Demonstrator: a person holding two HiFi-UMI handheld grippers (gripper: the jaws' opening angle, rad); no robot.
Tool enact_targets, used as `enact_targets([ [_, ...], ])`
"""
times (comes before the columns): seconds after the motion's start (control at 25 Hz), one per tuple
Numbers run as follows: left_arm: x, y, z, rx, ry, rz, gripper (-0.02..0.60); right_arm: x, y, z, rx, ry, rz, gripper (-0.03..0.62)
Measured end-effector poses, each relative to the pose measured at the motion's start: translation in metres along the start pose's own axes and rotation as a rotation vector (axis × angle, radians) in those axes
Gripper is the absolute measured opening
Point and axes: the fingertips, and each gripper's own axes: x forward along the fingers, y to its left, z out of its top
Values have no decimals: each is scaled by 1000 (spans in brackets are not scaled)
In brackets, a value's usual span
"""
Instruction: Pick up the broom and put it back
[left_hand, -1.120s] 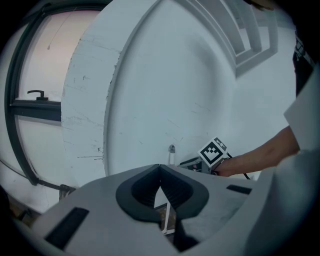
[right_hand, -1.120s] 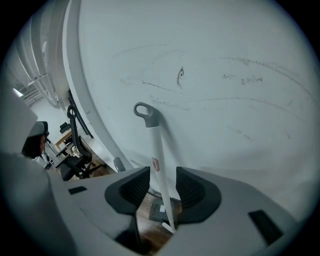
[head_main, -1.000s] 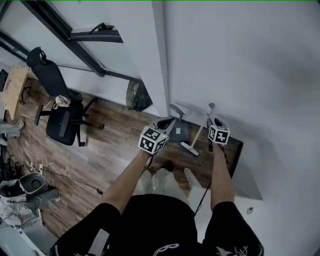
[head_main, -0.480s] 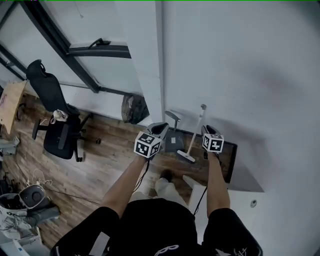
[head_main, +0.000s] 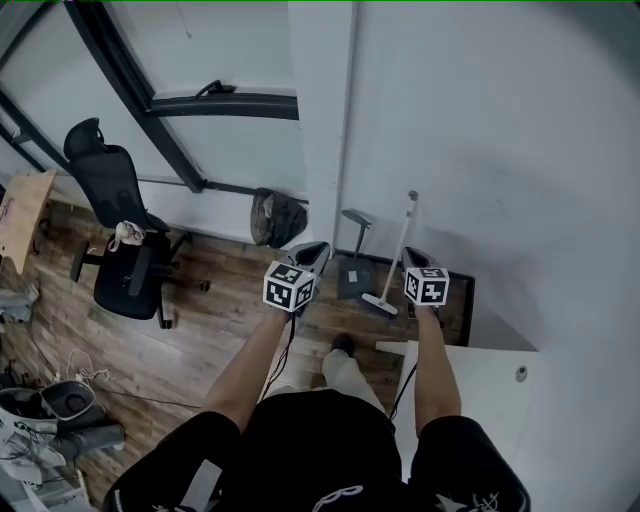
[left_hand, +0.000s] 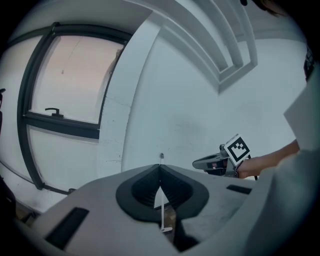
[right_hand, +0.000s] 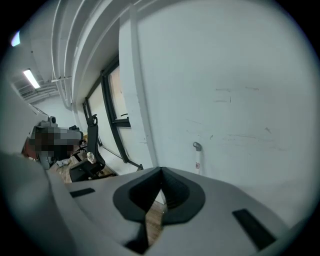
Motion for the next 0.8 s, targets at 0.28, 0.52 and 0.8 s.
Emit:
enact_targets([
  [0.28,-94,-1,-17,13,-28,15,21,-57,85,-2,-32,-79,14,25],
  [0.52,-180,-11,-48,41,-21,29,21,-106,162,-21,-29,-137,26,25],
  [0.8,-268,-31,-73,54,-39,39,21,-172,229,-47,-30,-182,26,25],
])
